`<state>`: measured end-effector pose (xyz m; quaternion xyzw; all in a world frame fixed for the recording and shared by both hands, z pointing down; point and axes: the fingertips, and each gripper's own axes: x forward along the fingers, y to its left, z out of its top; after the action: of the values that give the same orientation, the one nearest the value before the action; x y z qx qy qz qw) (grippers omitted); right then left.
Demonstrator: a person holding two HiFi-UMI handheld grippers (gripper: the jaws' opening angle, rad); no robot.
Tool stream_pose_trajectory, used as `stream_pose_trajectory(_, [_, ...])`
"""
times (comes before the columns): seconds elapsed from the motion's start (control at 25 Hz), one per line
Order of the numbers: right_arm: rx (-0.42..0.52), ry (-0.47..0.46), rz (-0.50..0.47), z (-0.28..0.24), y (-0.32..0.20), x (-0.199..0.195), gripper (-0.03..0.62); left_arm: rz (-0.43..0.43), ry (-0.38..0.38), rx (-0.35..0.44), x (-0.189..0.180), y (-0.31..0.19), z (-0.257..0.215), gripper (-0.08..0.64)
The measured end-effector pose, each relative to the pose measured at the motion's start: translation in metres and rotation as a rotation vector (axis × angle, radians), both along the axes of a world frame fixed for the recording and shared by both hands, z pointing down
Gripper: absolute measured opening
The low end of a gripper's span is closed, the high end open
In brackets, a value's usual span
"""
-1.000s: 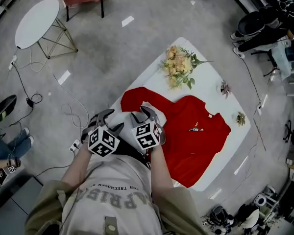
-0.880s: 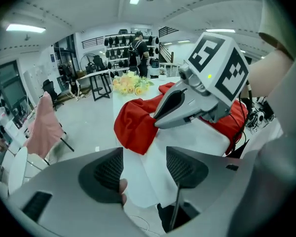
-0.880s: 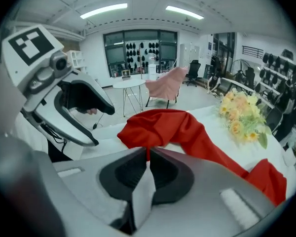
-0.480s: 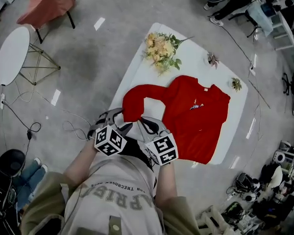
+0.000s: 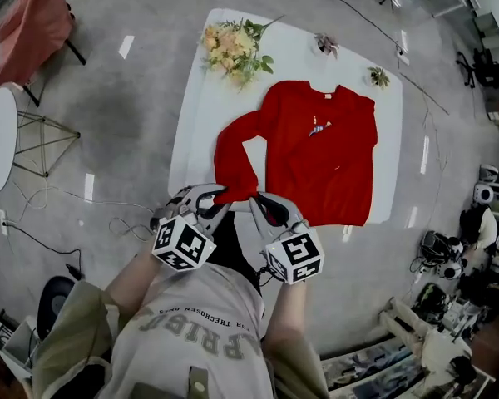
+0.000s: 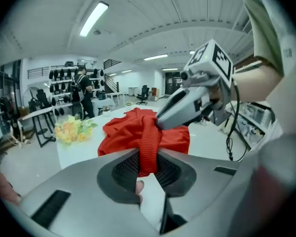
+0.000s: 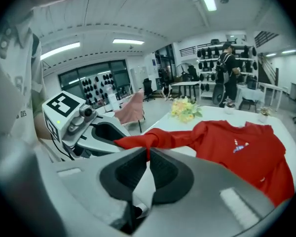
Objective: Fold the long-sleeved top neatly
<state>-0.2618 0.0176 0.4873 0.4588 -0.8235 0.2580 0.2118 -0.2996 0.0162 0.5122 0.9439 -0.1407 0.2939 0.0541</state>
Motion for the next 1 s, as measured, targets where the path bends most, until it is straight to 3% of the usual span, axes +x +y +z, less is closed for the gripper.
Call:
stream_pose_trajectory(0.12, [0.038, -0.038, 0.103, -0.009, 0.016, 0.020, 0.053, 0.010, 0.066, -0.104, 0.015, 0.008, -0.020, 0.066])
stream_pose_trajectory(0.24, [0.048, -0.047, 0.181, -0.016, 0.035, 0.051, 0.144, -0.076, 0.137, -0.174, 0.029, -0.002, -0.046, 0.064])
stream_pose_trajectory(0.32, [0.044, -0.018, 0.231, -0.015, 0.051, 0.080, 0.146, -0.104, 0.188, -0.188, 0.045, -0.010, -0.066, 0.064])
stream_pose_trajectory(0.44, [0.038, 0.020, 0.308, -0.012, 0.082, 0.127, 0.146, -0.074, 0.217, -0.141, 0.086, -0.003, -0.091, 0.064])
stream_pose_trajectory(0.8, [0.052, 0.117, 0.475, -0.019, 0.200, 0.262, 0.146, 0.019, 0.117, -0.055, 0.248, 0.075, -0.076, 0.064])
stream_pose_trajectory(1.0, [0.079, 0.121, 0.593, -0.022, 0.244, 0.331, 0.146, 0.043, -0.054, -0.048, 0.310, 0.109, -0.013, 0.065])
